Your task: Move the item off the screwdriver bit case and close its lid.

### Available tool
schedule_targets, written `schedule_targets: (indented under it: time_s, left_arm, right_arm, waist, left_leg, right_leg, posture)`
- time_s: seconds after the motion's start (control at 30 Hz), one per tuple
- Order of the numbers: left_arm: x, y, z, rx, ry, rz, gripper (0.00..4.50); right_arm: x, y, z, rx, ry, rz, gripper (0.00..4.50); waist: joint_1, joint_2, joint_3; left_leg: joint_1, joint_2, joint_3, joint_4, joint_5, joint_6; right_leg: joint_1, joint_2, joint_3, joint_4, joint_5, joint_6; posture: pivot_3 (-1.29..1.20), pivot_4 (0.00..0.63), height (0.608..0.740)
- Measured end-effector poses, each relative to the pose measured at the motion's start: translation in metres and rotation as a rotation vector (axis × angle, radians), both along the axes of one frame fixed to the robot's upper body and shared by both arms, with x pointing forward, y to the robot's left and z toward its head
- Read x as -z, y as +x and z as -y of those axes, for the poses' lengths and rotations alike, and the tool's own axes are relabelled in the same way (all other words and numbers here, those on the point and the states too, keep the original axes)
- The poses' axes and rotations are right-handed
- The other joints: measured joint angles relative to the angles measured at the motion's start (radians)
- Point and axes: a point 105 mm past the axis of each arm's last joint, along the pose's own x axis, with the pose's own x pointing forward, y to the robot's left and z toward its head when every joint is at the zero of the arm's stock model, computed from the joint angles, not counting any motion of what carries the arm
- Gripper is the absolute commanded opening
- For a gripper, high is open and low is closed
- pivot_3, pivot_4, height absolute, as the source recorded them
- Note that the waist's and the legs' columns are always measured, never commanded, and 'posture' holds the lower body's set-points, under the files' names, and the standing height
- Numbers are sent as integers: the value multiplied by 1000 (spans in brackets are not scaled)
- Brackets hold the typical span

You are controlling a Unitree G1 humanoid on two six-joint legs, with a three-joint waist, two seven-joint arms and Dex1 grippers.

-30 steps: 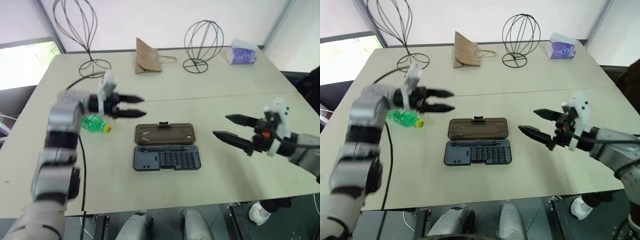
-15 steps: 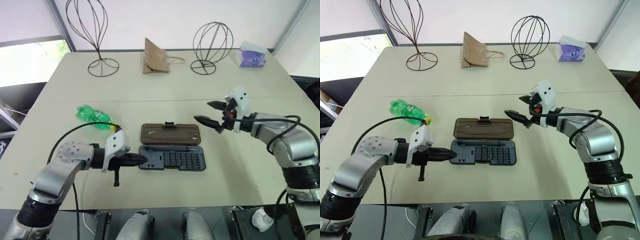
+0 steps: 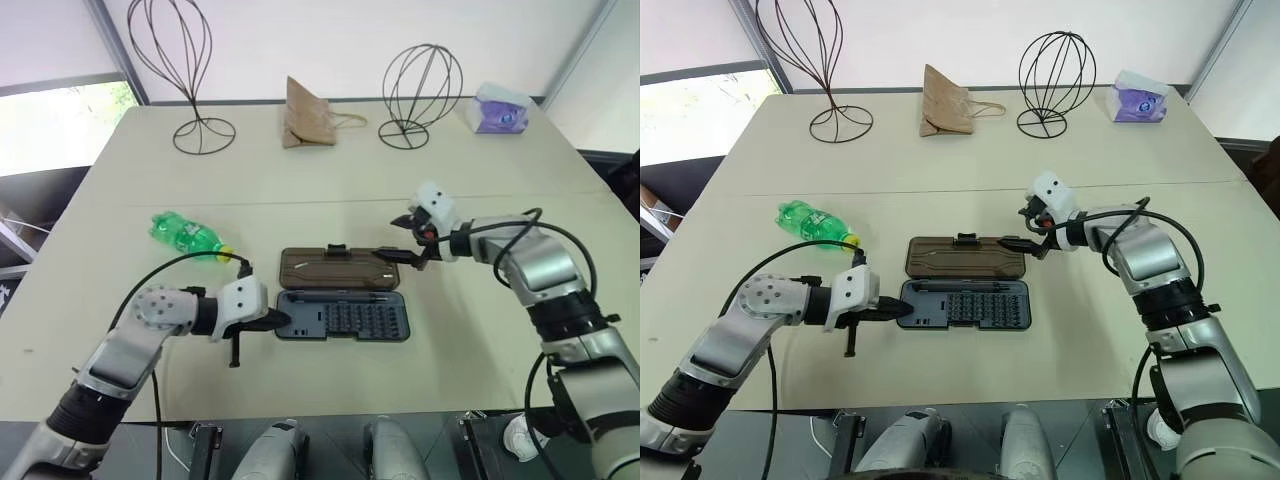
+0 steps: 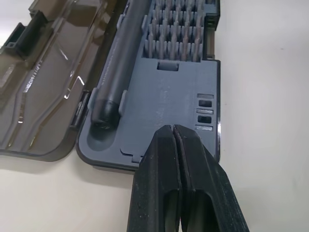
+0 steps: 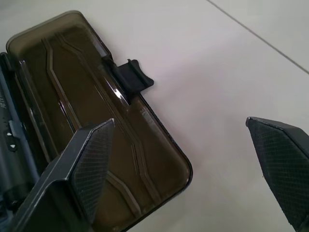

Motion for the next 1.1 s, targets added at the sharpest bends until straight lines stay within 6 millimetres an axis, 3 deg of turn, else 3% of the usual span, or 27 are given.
schedule_targets:
  time_s: [0.1,0.17,0.23,0.43,0.7,0.9,1.1]
  left_arm:
    - [0,1,1,-17,-7,11,33]
    - [2,0,2,-28,-13,11,0]
    - [2,-2,3,-39,-20,18,0]
    - [7,-5,3,-93,-44,-3,0]
    - [14,-10,4,-139,-89,-68,0]
    - [16,-7,5,-153,-106,-80,0]
    - [16,-7,7,-137,-137,-114,0]
  right_arm:
    - [9,8,-3,-11,-15,-25,4500]
    - [19,11,-3,-15,-33,-53,3942]
    - [31,12,0,-23,-75,-87,3087]
    - [34,14,-8,-124,-143,-70,148]
    - [40,15,-11,-282,-260,54,63]
    - [32,14,-14,-360,-399,337,63]
    - [9,-10,-10,-360,-481,648,63]
  waist:
    - [-1,0,0]
    - [-1,0,0]
    - [-2,0,0]
    - [-16,2,-3]
    - [-23,7,-18]
    - [-21,7,-17]
    - [-12,8,-17]
  left_leg:
    - [0,0,0,0,0,0]
    - [1,0,0,0,0,0]
    - [1,0,0,0,0,0]
    - [12,0,0,-5,0,0]
    - [19,2,0,-14,0,0]
    - [19,2,1,-14,1,-2]
    - [18,2,0,-14,1,-2]
  right_leg:
    - [0,0,0,0,0,0]
    - [0,0,0,0,0,0]
    - [0,0,0,0,0,0]
    - [10,0,0,-2,0,0]
    - [13,2,1,-5,0,0]
    - [12,3,2,-5,0,0]
    - [11,3,2,-5,0,0]
  posture:
    - [0,150,740]
    - [0,150,740]
    - [0,150,740]
    - [0,150,740]
    - [0,150,740]
    - [0,150,740]
    - [0,150,740]
